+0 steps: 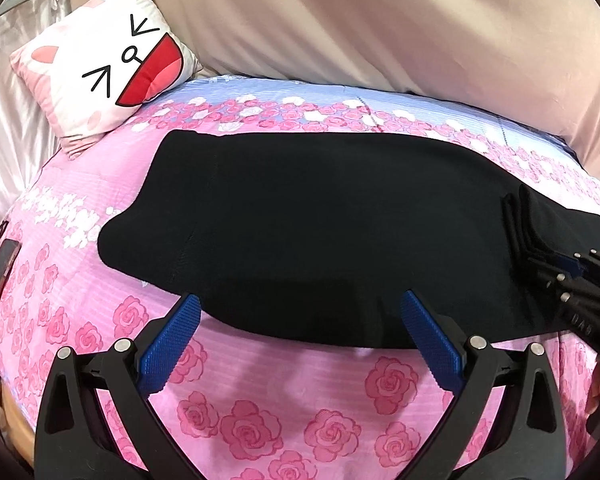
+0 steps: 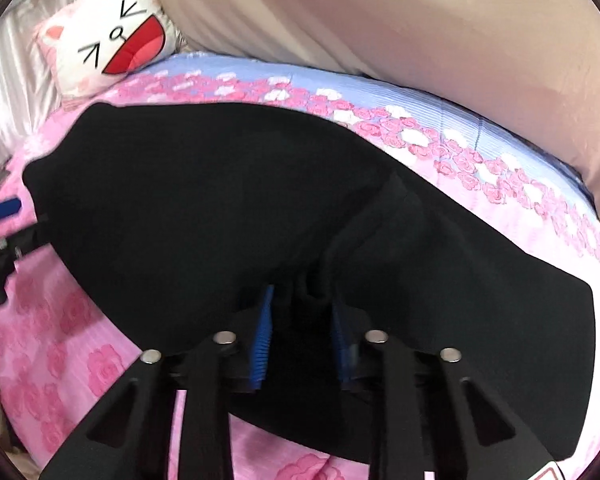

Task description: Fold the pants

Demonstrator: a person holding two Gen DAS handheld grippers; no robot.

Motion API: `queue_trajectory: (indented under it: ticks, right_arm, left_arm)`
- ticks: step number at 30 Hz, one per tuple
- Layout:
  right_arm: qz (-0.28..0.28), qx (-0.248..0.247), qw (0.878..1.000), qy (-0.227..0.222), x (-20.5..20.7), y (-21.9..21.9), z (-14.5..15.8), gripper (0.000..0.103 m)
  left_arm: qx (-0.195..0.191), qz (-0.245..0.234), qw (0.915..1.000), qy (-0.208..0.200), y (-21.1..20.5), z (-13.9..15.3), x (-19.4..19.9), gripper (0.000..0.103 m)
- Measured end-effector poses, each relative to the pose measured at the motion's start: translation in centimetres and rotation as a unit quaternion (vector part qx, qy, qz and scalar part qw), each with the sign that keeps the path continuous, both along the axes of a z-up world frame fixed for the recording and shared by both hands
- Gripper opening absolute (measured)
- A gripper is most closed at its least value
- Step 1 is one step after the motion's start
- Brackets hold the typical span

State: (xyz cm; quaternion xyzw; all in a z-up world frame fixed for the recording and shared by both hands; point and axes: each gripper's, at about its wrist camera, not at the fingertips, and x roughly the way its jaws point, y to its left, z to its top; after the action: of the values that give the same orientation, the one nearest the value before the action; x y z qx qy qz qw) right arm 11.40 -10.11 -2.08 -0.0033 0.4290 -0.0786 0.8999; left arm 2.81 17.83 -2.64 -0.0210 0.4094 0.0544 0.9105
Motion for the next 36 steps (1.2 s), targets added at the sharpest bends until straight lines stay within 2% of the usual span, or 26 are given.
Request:
queue_trajectory:
  ticks: [4,6,9,11,15,16,18,19,22,24,26,27,28,30,32,33,36]
  right_arm:
    - [-0.001,0.011,1.0,0.004,0.2,-0.3,0.0,0.025]
    - [-0.002,0.015,1.0,-0.002,0.2,-0.3,-0.1,0.02]
    - [-0.007,0.048,0.999,-0.015,0.0,-1.1,0.9,0.016]
    - [-0.018,0.076,0.996,-0.049,-0.6,-2.2,3.2,0.016]
    - [-0.017,0.089,0.989,-0.117,-1.7,-2.6,8.4,0.016]
    - [-0.01,0.091,0.989,-0.119,-1.5,-2.3,8.7,0.017]
    - [0.007,0.09,0.991,-0.102,-0.4,-1.4,7.8,0.022]
    - [0.017,0.088,0.993,-0.079,0.6,-0.7,6.1,0.026]
    - [0.024,0.101,0.995,0.007,2.9,-0.2,0.2,0.027]
    - [0.013,0.135,0.991,-0.02,1.5,-1.1,0.5,0.027]
    - [0.002,0.152,0.987,-0.045,-0.3,-2.5,2.1,0.027]
    - [-0.009,0.148,0.987,-0.063,-1.2,-3.4,3.2,0.031]
    - [-0.027,0.132,0.987,-0.082,-2.7,-4.5,4.5,0.039]
    - [-0.078,0.086,0.987,-0.109,-5.7,-6.6,6.2,0.049]
    - [-0.121,0.046,0.984,-0.121,-7.9,-7.9,7.0,0.054]
    - [-0.151,0.022,0.981,-0.121,-9.5,-8.9,7.0,0.055]
    - [-0.196,0.01,0.974,-0.114,-12.5,-11.2,6.4,0.056]
  left_arm:
    - [-0.006,0.005,1.0,0.001,0.3,0.1,0.3,0.098]
    - [-0.008,0.003,1.0,0.001,0.2,0.2,0.6,0.098]
    - [-0.003,-0.006,1.0,0.003,-0.2,0.2,1.0,0.098]
    - [0.003,-0.014,0.9999,0.005,-0.9,0.3,1.6,0.098]
    - [0.002,-0.023,0.9997,0.005,-1.8,0.3,2.4,0.098]
    - [0.0,-0.024,0.9997,0.006,-1.9,0.2,2.5,0.098]
    - [-0.002,-0.023,0.9997,0.01,-2.1,-0.1,2.6,0.098]
    - [-0.002,-0.023,0.9996,0.015,-2.3,-0.4,2.7,0.098]
    - [0.008,-0.024,0.9995,0.021,-2.5,-0.6,2.4,0.098]
    - [0.015,-0.024,0.9995,0.016,-2.3,-0.3,2.0,0.098]
    - [-0.008,-0.033,0.9993,0.016,-2.1,0.2,2.2,0.098]
    - [-0.025,-0.04,0.9987,0.019,-2.1,0.3,2.4,0.098]
    - [-0.059,-0.056,0.9963,0.026,-2.5,0.5,3.0,0.098]
    - [-0.12,-0.086,0.9884,0.037,-4.0,1.0,4.3,0.098]
    - [-0.15,-0.111,0.9815,0.042,-6.2,1.2,5.8,0.098]
    - [-0.149,-0.121,0.9804,0.046,-7.6,1.0,6.7,0.098]
    - [-0.12,-0.135,0.9806,0.076,-11.1,-0.8,8.9,0.097]
